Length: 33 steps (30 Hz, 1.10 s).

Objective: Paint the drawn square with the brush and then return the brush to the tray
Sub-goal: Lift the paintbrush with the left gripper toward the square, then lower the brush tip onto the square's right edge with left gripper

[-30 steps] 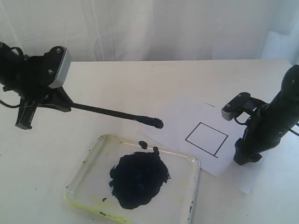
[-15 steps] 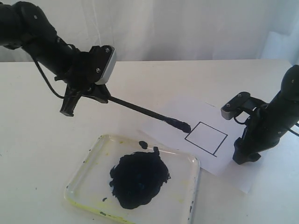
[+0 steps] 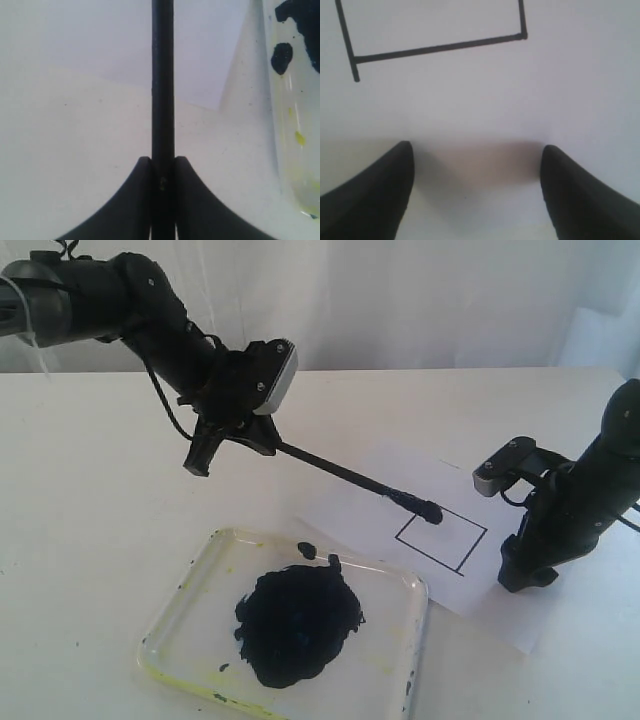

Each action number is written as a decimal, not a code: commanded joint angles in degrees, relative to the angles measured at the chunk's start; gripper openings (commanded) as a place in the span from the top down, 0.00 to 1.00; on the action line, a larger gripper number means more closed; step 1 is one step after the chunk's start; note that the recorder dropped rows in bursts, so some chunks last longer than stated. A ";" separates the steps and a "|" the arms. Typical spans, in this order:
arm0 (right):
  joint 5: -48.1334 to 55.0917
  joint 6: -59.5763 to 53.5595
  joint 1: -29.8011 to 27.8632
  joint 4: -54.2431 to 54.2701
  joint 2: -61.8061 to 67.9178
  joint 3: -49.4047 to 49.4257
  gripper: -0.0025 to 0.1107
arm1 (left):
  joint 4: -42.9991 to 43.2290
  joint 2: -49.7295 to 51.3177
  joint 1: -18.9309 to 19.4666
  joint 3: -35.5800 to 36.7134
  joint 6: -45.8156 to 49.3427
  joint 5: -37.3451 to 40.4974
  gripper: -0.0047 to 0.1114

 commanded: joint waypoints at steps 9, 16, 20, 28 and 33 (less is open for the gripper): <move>-0.74 0.02 -0.10 -0.63 1.30 0.39 0.39 | 2.40 0.23 -5.53 -0.88 -0.38 -3.81 0.96; -0.74 0.02 -0.10 -0.63 1.30 0.39 0.39 | 2.16 0.62 -5.68 -0.88 -0.83 -6.73 0.96; -0.74 0.02 -0.10 -0.63 1.30 0.39 0.39 | 1.22 2.22 -5.68 -0.88 -0.41 -8.72 0.96; -0.74 0.02 -0.10 -0.63 1.30 0.39 0.39 | -4.98 3.46 -5.68 -0.88 1.40 -10.39 0.96; -0.74 0.02 -0.10 -0.63 1.30 0.39 0.39 | -5.67 3.57 -5.90 -0.88 2.80 -10.03 0.96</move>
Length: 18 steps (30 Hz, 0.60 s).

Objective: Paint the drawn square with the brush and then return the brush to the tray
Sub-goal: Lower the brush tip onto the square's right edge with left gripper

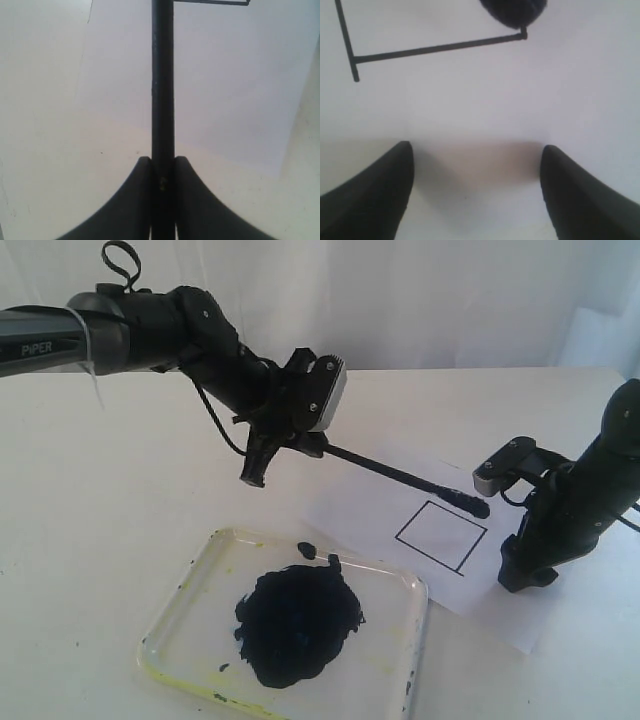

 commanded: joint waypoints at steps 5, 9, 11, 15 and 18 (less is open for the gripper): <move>-0.74 -0.03 -0.10 -0.63 1.30 0.39 0.39 | -2.00 0.72 -0.53 -0.21 0.62 0.50 0.96; -0.74 -0.03 -0.10 -0.63 1.30 0.39 0.39 | -2.03 1.66 -0.53 -0.21 0.62 0.50 0.96; -0.74 -0.03 -0.10 -0.63 1.30 0.39 0.39 | -2.18 1.82 -0.53 -0.21 0.62 0.50 0.96; -0.74 -0.03 -0.10 -0.63 1.30 0.39 0.39 | -2.07 1.79 -0.63 -0.21 0.62 0.50 0.96; -0.74 -0.03 -0.10 -0.63 1.30 0.39 0.39 | -2.07 1.89 -0.63 -0.21 0.62 0.50 0.96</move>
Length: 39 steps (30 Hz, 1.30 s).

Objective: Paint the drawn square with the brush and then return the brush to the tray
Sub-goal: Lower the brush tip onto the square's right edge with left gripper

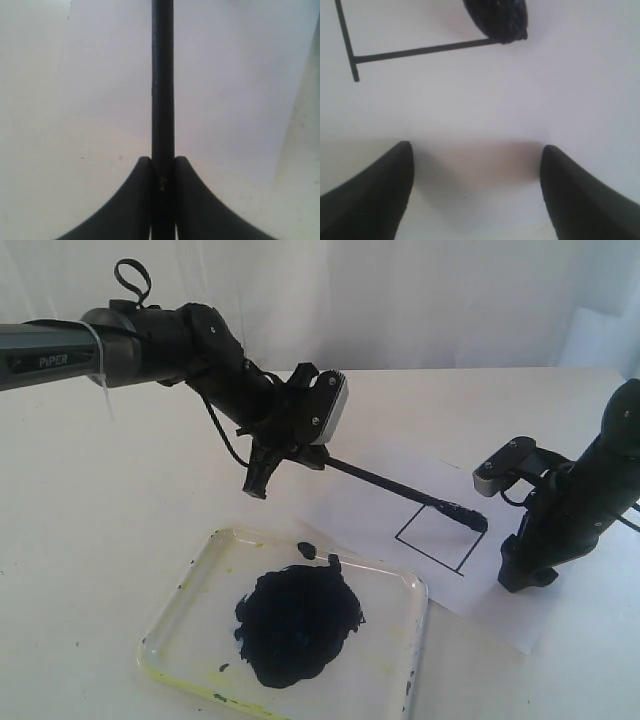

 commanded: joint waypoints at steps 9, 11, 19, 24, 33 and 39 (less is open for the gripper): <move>-0.74 -0.03 -0.10 -0.63 1.30 0.39 0.39 | -1.64 0.04 -0.58 0.18 -0.04 0.17 0.96; -0.74 -0.03 -0.10 -0.63 1.30 0.39 0.39 | -1.64 0.62 -0.58 0.18 -0.04 -0.13 0.96; -0.74 -0.03 -0.10 -0.73 1.30 0.39 0.39 | -1.64 1.72 -0.58 0.08 -0.04 -0.78 0.96; -0.74 -0.03 -0.10 -0.73 1.30 0.39 0.39 | -1.64 1.72 -0.58 0.08 -0.04 -1.83 0.96; -0.74 -0.03 -0.10 -0.73 1.30 0.39 0.39 | 0.57 1.72 -0.58 0.08 -0.15 -1.47 0.96; -0.74 -0.03 -0.10 -0.73 1.30 0.39 0.39 | 0.58 1.72 -0.34 0.08 -0.15 -1.35 0.96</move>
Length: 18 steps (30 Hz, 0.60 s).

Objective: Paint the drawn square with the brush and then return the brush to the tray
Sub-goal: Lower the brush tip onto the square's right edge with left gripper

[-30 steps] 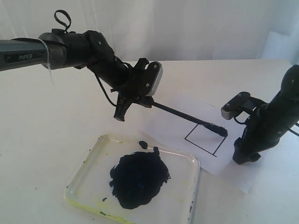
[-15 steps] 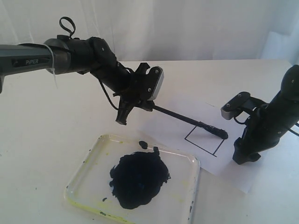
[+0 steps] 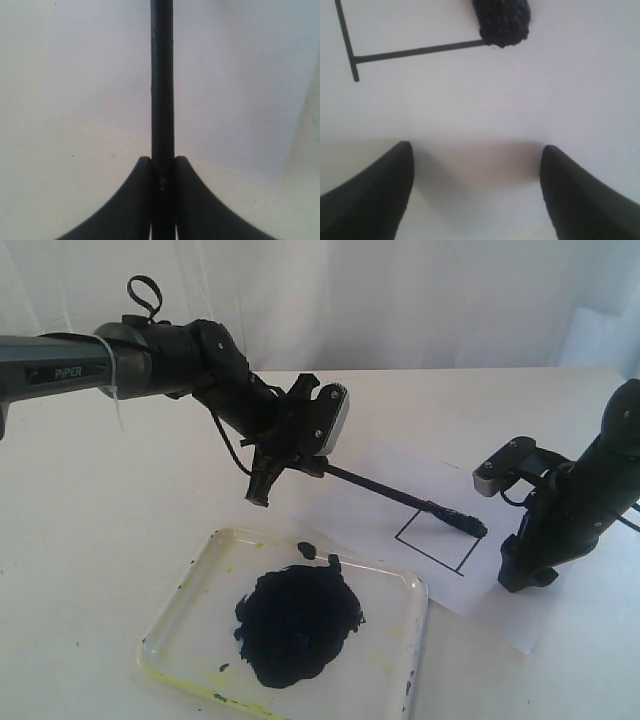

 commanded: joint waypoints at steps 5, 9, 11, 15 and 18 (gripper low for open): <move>-0.74 -0.03 -0.10 -0.73 1.30 0.39 0.39 | 1.45 -0.28 0.17 0.08 -0.33 1.65 0.96; -0.74 -0.03 -0.10 -0.73 1.30 0.39 0.39 | 2.79 -0.28 0.17 0.08 -0.49 1.65 0.96; -0.74 -0.03 -0.10 -0.73 1.30 0.39 0.39 | 2.79 -0.28 0.17 0.08 -0.49 1.65 0.96; -0.85 -0.03 -0.10 -0.73 1.30 0.39 0.39 | 2.79 -0.28 0.17 0.08 -0.82 0.93 0.96; -0.85 -0.03 -0.10 -0.73 1.30 0.39 0.39 | 2.79 -0.28 0.26 0.08 -2.42 -0.41 0.96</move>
